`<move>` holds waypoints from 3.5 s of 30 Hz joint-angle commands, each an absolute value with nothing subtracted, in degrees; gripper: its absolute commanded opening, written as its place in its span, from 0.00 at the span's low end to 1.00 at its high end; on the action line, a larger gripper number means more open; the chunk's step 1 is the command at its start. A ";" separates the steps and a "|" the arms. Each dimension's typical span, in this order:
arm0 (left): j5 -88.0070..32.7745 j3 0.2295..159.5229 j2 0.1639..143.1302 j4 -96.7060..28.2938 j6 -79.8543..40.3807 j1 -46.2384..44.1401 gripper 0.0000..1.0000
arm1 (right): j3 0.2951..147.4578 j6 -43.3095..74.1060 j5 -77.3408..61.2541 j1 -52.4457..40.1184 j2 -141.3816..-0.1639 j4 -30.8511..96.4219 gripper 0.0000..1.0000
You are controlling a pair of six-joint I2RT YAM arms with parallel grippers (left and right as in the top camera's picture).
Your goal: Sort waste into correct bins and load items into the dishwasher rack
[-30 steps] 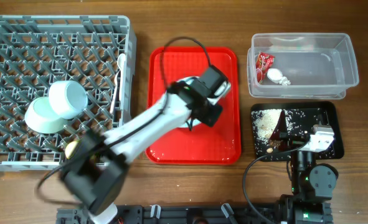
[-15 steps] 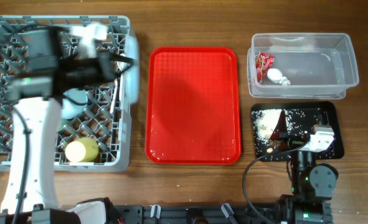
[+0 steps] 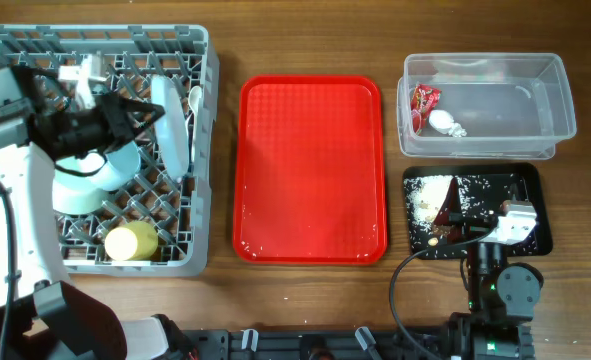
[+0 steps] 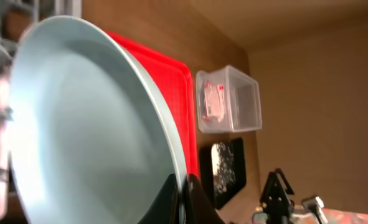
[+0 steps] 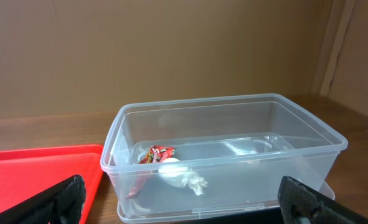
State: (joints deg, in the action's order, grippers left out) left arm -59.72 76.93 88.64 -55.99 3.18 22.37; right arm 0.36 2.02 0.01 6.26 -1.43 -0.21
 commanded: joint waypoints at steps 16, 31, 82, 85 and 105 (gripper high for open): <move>-54.52 76.84 93.93 -57.56 24.01 24.23 0.04 | 0.32 1.54 -0.08 6.39 -1.19 -0.38 1.00; -33.74 79.22 73.76 -68.27 -3.51 24.23 1.00 | 0.32 1.54 -0.08 6.39 -1.19 -0.38 1.00; -20.03 1.50 0.16 -5.08 6.87 -6.33 1.00 | 0.32 1.54 -0.08 6.39 -1.19 -0.38 1.00; -20.03 1.50 0.16 -5.10 6.87 -6.33 1.00 | 0.32 1.52 -0.08 6.39 -1.19 -0.38 1.00; -20.03 1.50 0.16 -5.13 6.87 -6.33 1.00 | 0.32 1.54 -0.08 6.39 -1.19 -0.38 1.00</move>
State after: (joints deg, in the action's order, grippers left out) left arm -20.80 2.07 0.78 -5.34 6.61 -5.96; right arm 0.36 2.02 0.01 6.26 -1.50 -0.21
